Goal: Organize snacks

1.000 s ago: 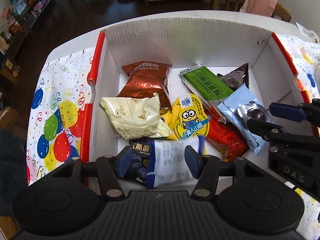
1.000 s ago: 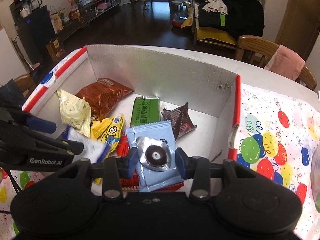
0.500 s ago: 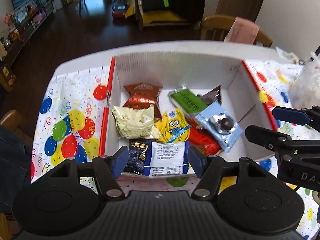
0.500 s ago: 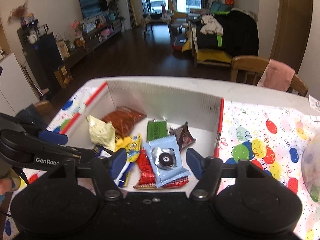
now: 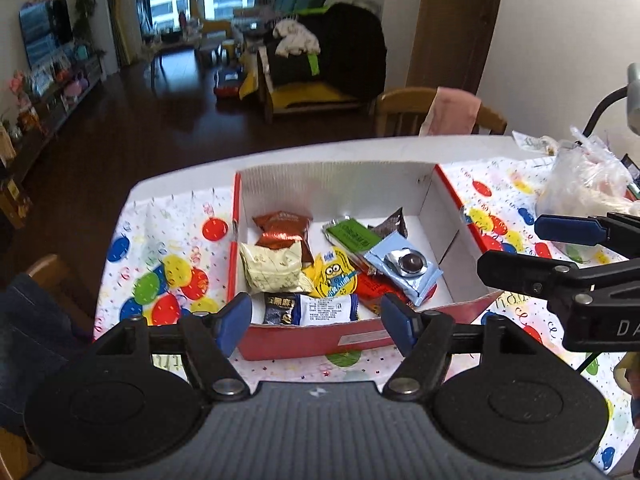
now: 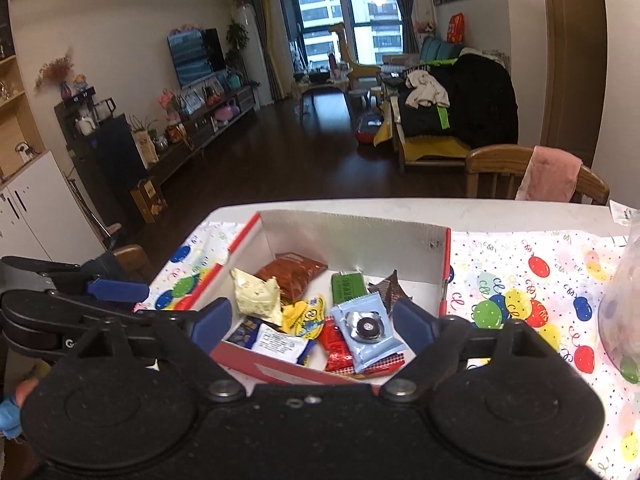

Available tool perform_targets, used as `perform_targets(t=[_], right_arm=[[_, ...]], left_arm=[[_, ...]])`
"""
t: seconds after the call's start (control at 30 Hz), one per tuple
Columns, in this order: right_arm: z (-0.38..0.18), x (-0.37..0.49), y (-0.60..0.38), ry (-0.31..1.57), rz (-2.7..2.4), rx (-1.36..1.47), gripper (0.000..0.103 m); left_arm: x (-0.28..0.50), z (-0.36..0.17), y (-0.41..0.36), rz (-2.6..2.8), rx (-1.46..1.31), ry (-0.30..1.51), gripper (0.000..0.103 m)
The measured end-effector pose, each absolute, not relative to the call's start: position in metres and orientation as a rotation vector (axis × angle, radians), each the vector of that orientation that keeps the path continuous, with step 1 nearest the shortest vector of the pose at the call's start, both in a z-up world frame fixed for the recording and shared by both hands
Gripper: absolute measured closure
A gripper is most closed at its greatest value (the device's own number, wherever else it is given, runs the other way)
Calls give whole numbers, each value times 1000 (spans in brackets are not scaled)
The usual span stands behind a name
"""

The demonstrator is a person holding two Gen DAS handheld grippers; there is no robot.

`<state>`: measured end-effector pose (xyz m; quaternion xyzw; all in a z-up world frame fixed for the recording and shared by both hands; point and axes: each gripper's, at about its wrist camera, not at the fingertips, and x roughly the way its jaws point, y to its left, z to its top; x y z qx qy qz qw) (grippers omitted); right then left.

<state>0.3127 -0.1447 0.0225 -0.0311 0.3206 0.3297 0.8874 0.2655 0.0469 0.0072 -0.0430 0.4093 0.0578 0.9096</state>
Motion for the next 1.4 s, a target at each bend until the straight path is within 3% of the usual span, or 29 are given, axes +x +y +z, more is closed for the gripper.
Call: perform_targets(t=[0.3, 0.37, 0.43, 0.67, 0.77, 1.4], right_arm=[[36, 281, -161, 631, 692, -22, 8], [37, 275, -163, 623, 689, -22, 2], [38, 271, -164, 618, 684, -25, 1], [38, 258, -170, 626, 689, 26, 0], [37, 253, -174, 624, 682, 48, 0], [37, 247, -189, 620, 674, 87, 0]], left_arm=[[227, 24, 42, 86, -75, 771, 26], [221, 27, 41, 75, -84, 759, 25], [213, 29, 40, 72, -86, 743, 18], [196, 32, 37, 61, -105, 723, 15], [191, 33, 38, 63, -131, 719, 0], [180, 37, 44, 96, -213, 702, 0]])
